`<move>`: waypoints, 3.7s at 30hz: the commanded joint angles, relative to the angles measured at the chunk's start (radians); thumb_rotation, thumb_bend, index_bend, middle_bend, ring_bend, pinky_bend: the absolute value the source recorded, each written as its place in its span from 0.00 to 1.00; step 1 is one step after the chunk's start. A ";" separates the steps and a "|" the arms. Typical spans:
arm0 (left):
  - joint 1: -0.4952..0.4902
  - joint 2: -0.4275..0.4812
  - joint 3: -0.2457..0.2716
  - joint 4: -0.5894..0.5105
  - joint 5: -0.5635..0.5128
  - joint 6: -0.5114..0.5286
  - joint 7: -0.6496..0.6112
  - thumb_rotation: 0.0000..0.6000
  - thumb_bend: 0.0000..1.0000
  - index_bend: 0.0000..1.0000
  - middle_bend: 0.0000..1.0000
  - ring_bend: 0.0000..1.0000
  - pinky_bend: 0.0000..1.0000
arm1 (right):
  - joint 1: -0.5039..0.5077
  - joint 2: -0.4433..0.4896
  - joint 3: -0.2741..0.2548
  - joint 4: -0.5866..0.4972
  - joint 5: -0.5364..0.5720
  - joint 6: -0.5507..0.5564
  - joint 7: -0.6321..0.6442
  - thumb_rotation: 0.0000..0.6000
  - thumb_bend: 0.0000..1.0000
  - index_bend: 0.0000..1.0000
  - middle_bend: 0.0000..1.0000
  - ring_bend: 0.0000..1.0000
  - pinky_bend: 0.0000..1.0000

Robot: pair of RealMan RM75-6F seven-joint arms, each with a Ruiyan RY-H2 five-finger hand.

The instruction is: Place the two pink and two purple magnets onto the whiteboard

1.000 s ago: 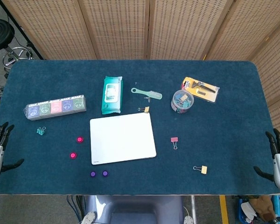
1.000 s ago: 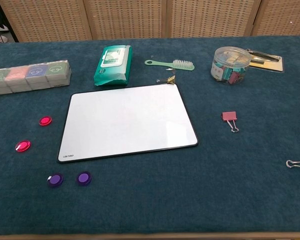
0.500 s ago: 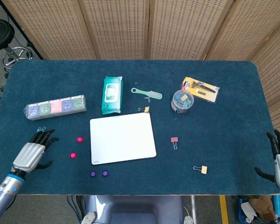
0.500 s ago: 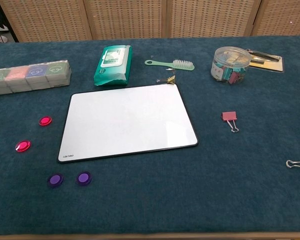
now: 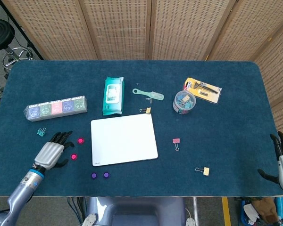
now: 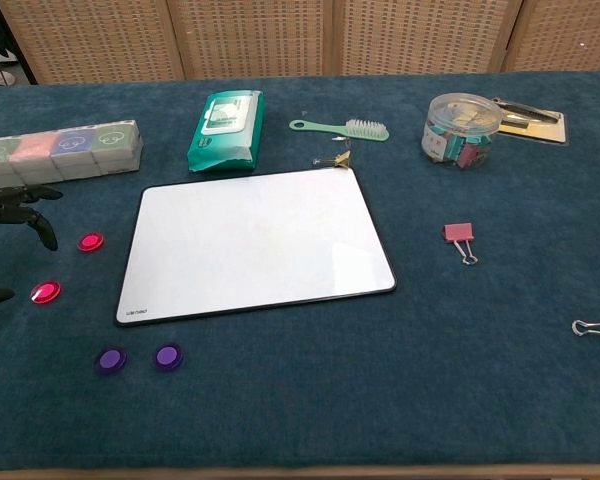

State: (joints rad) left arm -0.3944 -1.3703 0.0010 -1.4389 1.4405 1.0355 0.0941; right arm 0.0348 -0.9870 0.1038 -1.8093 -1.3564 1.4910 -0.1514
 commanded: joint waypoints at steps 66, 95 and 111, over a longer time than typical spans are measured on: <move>-0.182 -0.066 -0.108 -0.083 -0.099 -0.136 0.088 1.00 0.31 0.64 0.00 0.00 0.00 | -0.002 0.018 0.004 -0.007 0.016 -0.010 0.034 1.00 0.00 0.00 0.00 0.00 0.00; -0.238 -0.149 -0.089 -0.017 -0.219 -0.171 0.163 1.00 0.25 0.10 0.00 0.00 0.00 | -0.003 0.026 0.007 -0.008 0.029 -0.016 0.053 1.00 0.00 0.00 0.00 0.00 0.00; -0.172 -0.059 -0.064 0.046 -0.250 -0.123 0.092 1.00 0.24 0.26 0.00 0.00 0.00 | -0.003 0.028 0.004 -0.016 0.026 -0.020 0.053 1.00 0.00 0.00 0.00 0.00 0.00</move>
State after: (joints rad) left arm -0.5741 -1.4271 -0.0695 -1.4107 1.1988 0.9208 0.2021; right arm 0.0322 -0.9592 0.1080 -1.8256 -1.3297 1.4711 -0.0986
